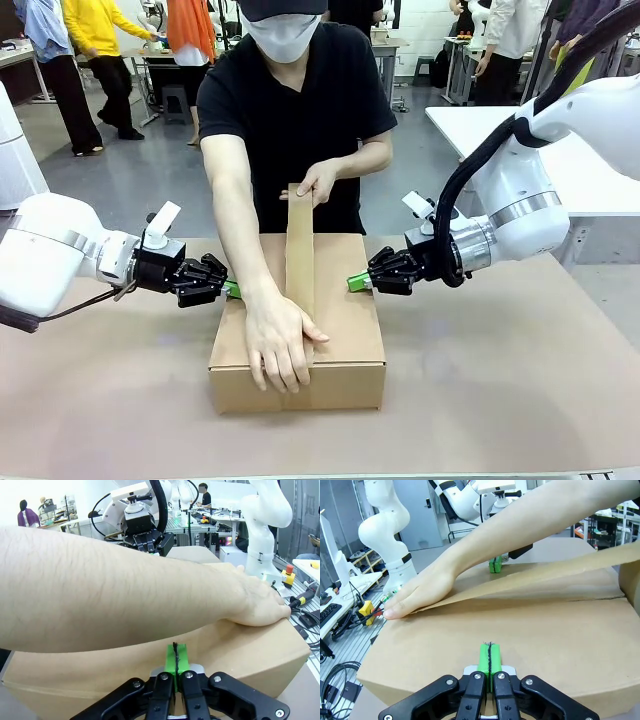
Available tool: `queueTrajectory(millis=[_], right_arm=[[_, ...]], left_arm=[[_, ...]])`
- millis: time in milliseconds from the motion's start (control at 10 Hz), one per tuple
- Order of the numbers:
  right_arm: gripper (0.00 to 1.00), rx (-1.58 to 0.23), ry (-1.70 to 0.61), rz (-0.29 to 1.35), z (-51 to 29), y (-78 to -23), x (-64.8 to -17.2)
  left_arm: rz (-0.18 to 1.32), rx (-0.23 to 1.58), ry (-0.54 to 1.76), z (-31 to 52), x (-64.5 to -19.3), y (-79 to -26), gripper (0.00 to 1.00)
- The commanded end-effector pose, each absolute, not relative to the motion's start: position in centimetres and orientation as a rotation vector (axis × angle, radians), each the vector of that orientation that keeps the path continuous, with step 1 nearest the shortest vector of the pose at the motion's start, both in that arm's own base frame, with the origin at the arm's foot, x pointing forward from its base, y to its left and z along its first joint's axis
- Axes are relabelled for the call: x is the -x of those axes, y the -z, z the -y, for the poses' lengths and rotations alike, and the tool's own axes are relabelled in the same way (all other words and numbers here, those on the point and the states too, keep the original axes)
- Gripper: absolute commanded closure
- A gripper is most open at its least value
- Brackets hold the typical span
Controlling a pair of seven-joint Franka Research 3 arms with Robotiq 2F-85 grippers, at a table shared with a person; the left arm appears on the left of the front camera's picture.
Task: Wrap the clocks to prevent damage.
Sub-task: After the human seals the box with tape, release both hands from the side flaps of the Package Box.
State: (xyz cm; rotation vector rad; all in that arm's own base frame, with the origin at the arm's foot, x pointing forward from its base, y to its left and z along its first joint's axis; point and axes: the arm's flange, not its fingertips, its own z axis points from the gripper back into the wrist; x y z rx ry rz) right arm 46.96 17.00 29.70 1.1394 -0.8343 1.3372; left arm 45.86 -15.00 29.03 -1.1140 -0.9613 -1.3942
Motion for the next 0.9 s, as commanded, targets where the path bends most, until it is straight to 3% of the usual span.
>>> queueTrajectory(millis=[0, 800], right_arm=[[0.99, -1.133, -1.338, 0.829, -17.16, -29.41, -46.9], [0.99, -1.133, -1.338, 0.829, -17.16, -29.41, -46.9]], left_arm=[[0.955, 1.106, 1.395, 15.09, -45.82, -28.8, 1.0], [0.955, 1.106, 1.395, 15.09, -45.82, -28.8, 1.0]])
